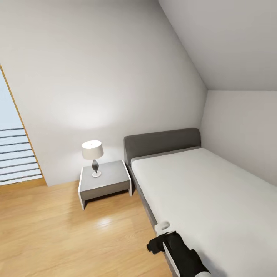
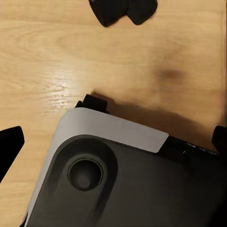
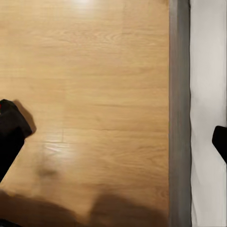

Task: Attach the digital camera to the camera tripod in the bedroom.

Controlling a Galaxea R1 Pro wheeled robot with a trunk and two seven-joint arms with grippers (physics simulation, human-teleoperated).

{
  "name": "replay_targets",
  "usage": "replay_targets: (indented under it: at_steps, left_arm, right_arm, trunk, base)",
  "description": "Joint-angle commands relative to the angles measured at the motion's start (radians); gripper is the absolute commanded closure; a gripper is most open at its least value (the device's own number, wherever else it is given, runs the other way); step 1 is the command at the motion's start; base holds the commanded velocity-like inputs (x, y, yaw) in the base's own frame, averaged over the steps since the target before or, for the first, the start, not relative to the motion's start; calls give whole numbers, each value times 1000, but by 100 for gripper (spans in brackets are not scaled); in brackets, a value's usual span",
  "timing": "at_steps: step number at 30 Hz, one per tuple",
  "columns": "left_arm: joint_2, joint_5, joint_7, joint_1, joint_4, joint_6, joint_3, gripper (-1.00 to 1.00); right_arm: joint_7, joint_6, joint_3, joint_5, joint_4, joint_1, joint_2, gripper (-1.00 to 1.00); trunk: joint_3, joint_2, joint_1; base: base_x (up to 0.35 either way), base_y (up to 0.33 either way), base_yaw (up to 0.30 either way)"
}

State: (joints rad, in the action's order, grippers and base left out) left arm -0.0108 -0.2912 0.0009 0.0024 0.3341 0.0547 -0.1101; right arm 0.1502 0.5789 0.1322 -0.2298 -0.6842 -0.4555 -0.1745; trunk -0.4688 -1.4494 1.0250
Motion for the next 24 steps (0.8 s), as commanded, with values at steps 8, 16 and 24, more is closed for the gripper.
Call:
replay_targets:
  at_steps: [8,16,24]
  left_arm:
    - [-5,-11,3,0,170,144,-2,-100]
    - [-5,-76,7,-1,533,403,-3,-100]
    - [4,-243,10,-1,620,473,-5,-100]
  right_arm:
    - [101,49,5,-10,8,-97,0,-100]
    - [165,82,6,-14,-17,-124,0,-100]
    - [167,89,8,-22,-83,-126,0,-100]
  trunk:
    - [-1,-1,0]
    - [-1,-1,0]
    - [-1,-1,0]
  base:
    - [0,0,0]
    - [0,0,0]
    - [0,0,0]
